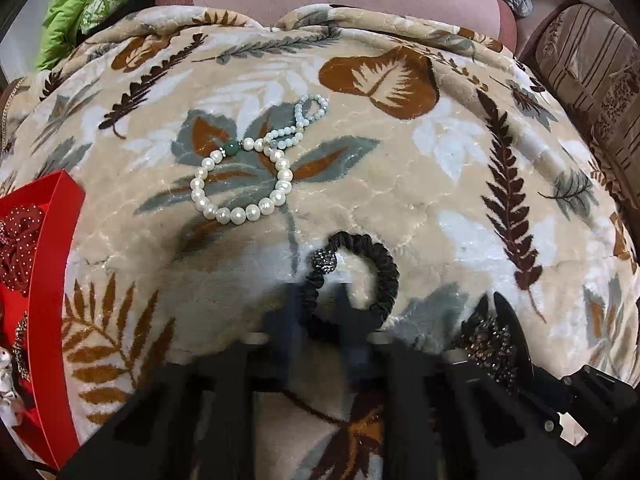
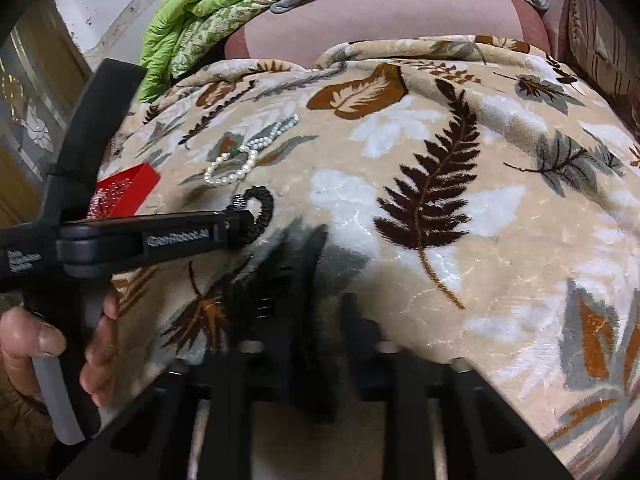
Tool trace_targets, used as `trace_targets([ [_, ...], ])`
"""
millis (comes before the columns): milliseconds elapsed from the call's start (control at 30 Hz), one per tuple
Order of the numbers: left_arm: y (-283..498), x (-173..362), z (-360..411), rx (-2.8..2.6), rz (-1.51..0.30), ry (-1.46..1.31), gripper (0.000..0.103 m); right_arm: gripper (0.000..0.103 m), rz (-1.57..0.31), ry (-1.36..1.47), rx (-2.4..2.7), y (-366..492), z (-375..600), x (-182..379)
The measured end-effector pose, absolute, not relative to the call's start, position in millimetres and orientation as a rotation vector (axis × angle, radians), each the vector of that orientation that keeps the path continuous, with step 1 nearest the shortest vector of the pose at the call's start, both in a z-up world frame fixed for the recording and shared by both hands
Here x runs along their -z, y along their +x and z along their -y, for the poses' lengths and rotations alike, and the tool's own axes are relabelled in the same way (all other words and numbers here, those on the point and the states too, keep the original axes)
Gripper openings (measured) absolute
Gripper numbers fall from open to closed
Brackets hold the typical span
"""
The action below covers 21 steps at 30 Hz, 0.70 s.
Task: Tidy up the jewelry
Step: 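Grasp the black coiled hair tie with left tool while right tool grasps black claw clip, then carry the coiled tie with left tool while right tool carries claw clip toward tray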
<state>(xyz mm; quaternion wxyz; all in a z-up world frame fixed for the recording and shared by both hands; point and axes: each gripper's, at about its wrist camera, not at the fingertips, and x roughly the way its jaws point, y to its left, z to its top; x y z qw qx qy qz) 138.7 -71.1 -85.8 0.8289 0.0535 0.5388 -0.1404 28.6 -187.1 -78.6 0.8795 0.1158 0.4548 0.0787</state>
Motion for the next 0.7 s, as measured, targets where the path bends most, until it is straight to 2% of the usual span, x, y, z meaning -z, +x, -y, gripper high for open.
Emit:
trace_targets([
  [100,134.1,78.4,65.8,0.303,-1.149,0.07,0.006,0.008,-0.935,0.215,-0.166,23.7,182.5,74.2],
  [400,98.8,45.4,53.1,0.331,-1.109,0.051,0.006,0.007,-0.92,0.286,-0.118,-0.1,194.1,60.3],
  [700,53.7,-2.2,36.5,0.298,-0.969,0.129,0.007,0.007,-0.919,0.366,-0.084,-23.3,203.3,49.1],
])
